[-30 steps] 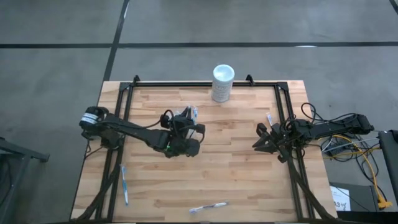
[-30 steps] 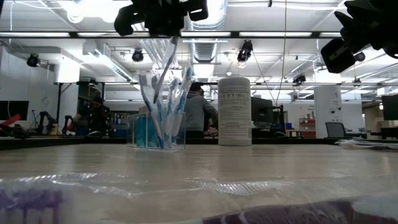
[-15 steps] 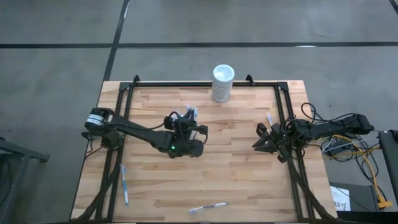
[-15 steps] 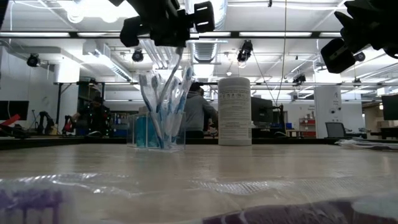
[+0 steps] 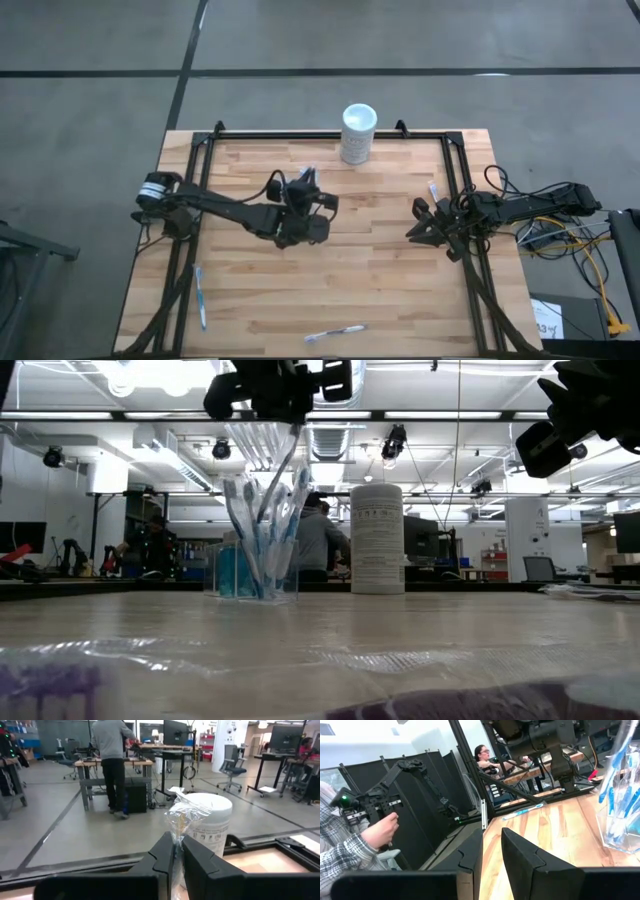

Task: Pick & Place toothbrushing station
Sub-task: Put the blue toothbrush into the transparent organizer

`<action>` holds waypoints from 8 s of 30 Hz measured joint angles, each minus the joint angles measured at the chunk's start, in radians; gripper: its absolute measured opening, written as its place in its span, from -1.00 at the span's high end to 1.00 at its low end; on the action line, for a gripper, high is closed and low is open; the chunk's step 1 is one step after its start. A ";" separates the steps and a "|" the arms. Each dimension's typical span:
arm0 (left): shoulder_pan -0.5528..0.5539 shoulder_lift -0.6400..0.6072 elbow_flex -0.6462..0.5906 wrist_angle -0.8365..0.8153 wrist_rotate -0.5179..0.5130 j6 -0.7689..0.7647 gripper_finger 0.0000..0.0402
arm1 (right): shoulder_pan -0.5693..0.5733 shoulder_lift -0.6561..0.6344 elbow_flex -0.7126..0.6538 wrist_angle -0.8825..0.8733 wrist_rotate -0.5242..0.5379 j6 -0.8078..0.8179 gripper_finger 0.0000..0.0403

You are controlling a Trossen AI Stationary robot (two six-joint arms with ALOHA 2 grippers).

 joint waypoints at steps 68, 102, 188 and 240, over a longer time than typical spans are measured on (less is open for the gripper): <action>-0.079 0.057 -0.073 -0.293 0.238 -0.386 0.68 | 0.000 0.000 0.000 -0.004 0.000 0.000 0.66; -0.124 -0.101 -0.073 -0.437 0.247 -0.393 0.18 | 0.000 0.000 0.000 -0.011 0.000 0.000 0.66; -0.440 -0.533 -0.347 -1.240 1.663 -1.501 0.18 | 0.000 0.000 0.000 -0.020 0.000 0.000 0.66; -0.464 -0.533 -0.821 -0.697 1.822 -1.645 0.63 | 0.000 0.000 0.000 -0.020 0.000 0.000 0.66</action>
